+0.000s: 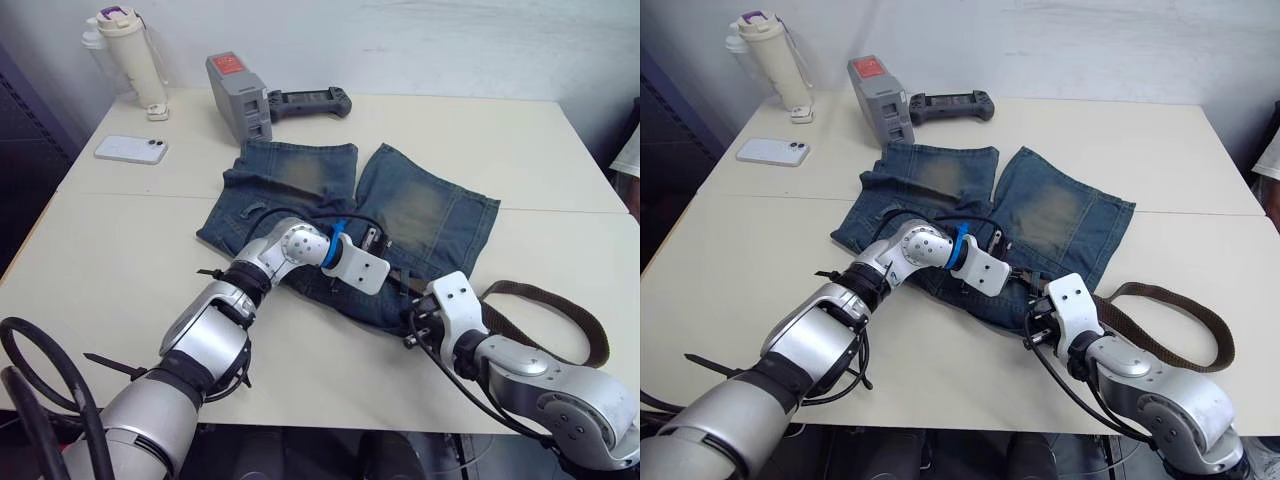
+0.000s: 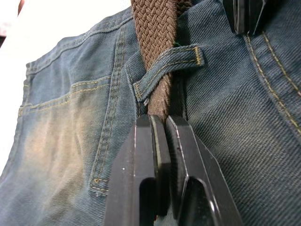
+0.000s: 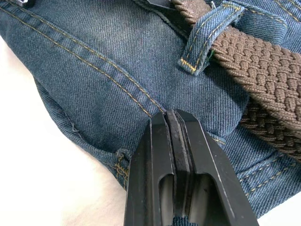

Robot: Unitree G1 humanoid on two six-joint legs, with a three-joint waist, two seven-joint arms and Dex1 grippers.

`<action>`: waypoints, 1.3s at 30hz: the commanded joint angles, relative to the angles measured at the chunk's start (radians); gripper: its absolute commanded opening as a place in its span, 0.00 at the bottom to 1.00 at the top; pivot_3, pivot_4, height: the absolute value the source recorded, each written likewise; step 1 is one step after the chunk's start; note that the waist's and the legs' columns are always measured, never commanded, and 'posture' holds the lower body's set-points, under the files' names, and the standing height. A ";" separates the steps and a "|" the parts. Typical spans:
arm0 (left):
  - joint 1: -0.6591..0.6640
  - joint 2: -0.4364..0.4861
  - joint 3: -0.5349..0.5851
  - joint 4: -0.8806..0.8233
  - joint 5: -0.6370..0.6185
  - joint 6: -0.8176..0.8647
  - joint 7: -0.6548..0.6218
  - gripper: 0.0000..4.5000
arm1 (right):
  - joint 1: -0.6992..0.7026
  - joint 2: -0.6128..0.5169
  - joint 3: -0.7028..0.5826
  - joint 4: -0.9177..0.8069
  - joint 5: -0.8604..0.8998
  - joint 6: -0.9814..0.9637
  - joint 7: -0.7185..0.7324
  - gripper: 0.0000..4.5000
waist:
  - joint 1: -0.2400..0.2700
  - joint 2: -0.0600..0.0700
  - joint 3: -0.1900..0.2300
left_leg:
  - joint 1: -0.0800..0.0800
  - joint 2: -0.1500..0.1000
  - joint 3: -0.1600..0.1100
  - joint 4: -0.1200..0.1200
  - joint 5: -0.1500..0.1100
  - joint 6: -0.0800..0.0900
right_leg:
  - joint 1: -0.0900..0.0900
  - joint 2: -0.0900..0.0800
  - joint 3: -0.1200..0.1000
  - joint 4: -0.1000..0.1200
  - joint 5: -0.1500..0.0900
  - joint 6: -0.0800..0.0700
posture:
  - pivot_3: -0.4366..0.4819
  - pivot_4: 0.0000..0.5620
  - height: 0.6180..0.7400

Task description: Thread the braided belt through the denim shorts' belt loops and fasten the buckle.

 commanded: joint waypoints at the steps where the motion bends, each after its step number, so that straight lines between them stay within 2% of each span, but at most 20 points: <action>1: 0.022 0.065 0.049 -0.096 -0.047 0.045 -0.052 0.01 | 0.023 0.005 0.002 0.007 -0.024 0.043 0.021 0.00 | -0.003 0.000 0.000 | 0.000 0.000 0.000 0.000 0.000 0.000 | 0.000 0.000 0.000 0.000 0.000 0.000 | 0.48 0.27 1.00; 8: 0.057 0.216 0.064 -0.235 -0.014 0.079 -0.062 0.01 | 0.019 0.010 0.015 0.021 -0.059 0.061 0.061 0.00 | -0.003 0.000 0.000 | 0.000 0.000 0.000 0.000 0.000 0.000 | 0.000 0.000 0.000 0.000 0.000 0.000 | 0.48 0.27 1.00; 16: 0.084 0.301 0.091 -0.257 -0.026 0.122 -0.056 0.01 | 0.015 0.019 0.011 0.022 -0.089 0.069 0.105 0.00 | -0.005 0.000 0.000 | 0.000 0.000 0.000 0.000 0.000 0.000 | 0.000 0.000 0.000 0.000 0.000 0.000 | 0.48 0.27 1.00; 20: 0.120 0.297 0.101 -0.295 -0.056 0.157 -0.075 0.01 | 0.006 0.024 0.008 0.014 -0.099 0.068 0.127 0.00 | -0.007 0.000 0.000 | 0.000 0.000 0.000 -0.001 0.000 0.000 | 0.000 0.000 0.000 0.000 0.000 0.000 | 0.48 0.27 1.00; 27: 0.178 0.239 0.156 -0.391 -0.219 0.283 -0.177 0.01 | -0.019 0.028 -0.041 -0.002 -0.078 0.077 0.151 0.00 | -0.006 0.000 0.000 | 0.000 0.000 0.000 -0.001 0.000 0.000 | 0.000 0.000 0.000 0.001 0.000 0.000 | 0.48 0.27 1.00; 28: 0.183 0.241 0.163 -0.403 -0.238 0.308 -0.200 0.20 | -0.021 0.030 -0.045 -0.004 -0.077 0.079 0.154 0.16 | -0.006 0.000 0.000 | 0.000 0.000 0.000 -0.001 0.000 0.000 | 0.000 0.000 0.000 0.001 0.000 0.000 | 0.48 0.27 1.00; 29: 0.186 0.242 0.167 -0.412 -0.248 0.324 -0.215 0.23 | -0.022 0.033 -0.048 -0.005 -0.076 0.082 0.156 0.19 | -0.005 0.000 0.000 | 0.000 0.000 0.000 -0.001 0.000 0.000 | 0.000 0.000 0.000 0.001 0.000 0.000 | 0.48 0.27 1.00; 32: 0.195 0.267 0.173 -0.438 -0.265 0.354 -0.262 0.52 | -0.026 0.036 -0.057 -0.015 -0.069 0.091 0.169 0.49 | -0.006 0.000 0.000 | 0.000 0.000 0.000 -0.001 0.000 0.000 | -0.001 0.000 0.000 0.001 0.000 0.000 | 0.48 0.27 1.00; 35: 0.186 0.335 0.203 -0.436 -0.297 0.364 -0.328 0.76 | -0.041 0.028 -0.080 -0.038 -0.036 0.105 0.201 0.75 | -0.007 0.000 0.000 | 0.000 0.000 0.000 -0.001 0.000 0.000 | -0.001 0.000 0.000 0.001 0.000 0.000 | 0.48 0.27 1.00; 37: 0.168 0.378 0.242 -0.436 -0.347 0.401 -0.375 0.96 | -0.068 0.006 -0.108 -0.069 0.008 0.127 0.232 0.97 | -0.013 0.000 0.000 | 0.000 0.000 0.000 -0.001 0.000 -0.001 | -0.001 0.000 0.000 0.001 0.000 0.000 | 0.48 0.27 1.00; 39: 0.159 0.394 0.271 -0.443 -0.385 0.440 -0.397 0.98 | -0.091 -0.013 -0.128 -0.089 0.040 0.146 0.257 0.99 | -0.016 0.001 0.001 | 0.000 0.000 0.000 -0.001 0.000 -0.001 | -0.001 0.000 0.001 0.001 0.000 0.000 | 0.48 0.27 1.00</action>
